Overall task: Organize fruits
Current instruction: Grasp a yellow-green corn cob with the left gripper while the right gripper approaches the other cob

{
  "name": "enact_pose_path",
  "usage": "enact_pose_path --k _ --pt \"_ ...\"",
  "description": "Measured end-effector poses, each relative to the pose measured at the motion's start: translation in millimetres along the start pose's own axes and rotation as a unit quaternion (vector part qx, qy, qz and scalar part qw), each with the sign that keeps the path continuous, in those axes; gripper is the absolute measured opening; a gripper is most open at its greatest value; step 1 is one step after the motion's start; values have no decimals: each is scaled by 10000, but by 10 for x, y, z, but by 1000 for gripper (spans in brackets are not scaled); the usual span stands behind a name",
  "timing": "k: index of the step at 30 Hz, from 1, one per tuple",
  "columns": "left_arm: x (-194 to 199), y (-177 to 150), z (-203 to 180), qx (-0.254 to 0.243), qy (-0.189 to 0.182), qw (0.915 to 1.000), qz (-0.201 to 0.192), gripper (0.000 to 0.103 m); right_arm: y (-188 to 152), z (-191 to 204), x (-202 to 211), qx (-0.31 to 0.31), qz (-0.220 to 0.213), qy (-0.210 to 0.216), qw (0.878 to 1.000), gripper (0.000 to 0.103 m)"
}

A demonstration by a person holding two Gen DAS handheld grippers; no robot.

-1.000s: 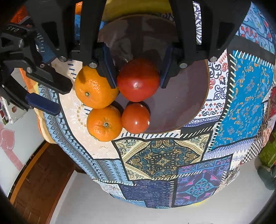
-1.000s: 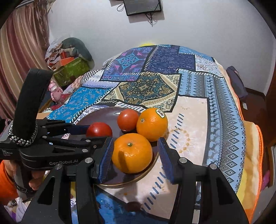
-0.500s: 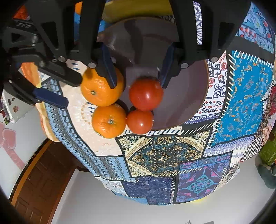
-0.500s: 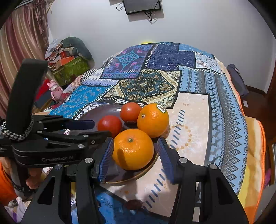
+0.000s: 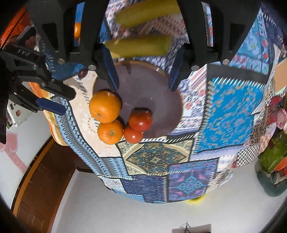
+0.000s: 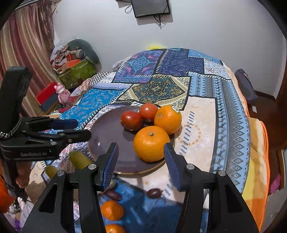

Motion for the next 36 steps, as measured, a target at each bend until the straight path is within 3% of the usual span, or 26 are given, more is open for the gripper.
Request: enact_pose_path --k 5,12,18,22,24,30,36 --pt "135 -244 103 127 70 9999 85 63 -120 104 73 13 65 21 10000 50" --pt "156 -675 150 343 263 9985 322 85 -349 189 140 -52 224 80 9997 51" --pt "125 -983 204 637 427 9955 550 87 -526 207 117 -112 381 159 9991 51" --pt "286 -1133 280 922 924 9912 216 88 -596 245 51 -69 503 214 9985 51" --pt "354 -1190 292 953 968 9906 157 88 -623 282 23 -69 545 290 9981 51" --pt "465 -1289 251 926 722 9929 189 88 -719 501 -131 143 702 397 9966 51" --pt "500 -1365 160 908 481 9945 214 86 -709 715 -179 588 596 241 9962 54"
Point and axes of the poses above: each gripper's, at about its wrist camera, not at the fingertips, and x roughly against the way its jaws point, z to its left, y to its top, the point moved 3 cm from there along -x, roughly the way its jaws point
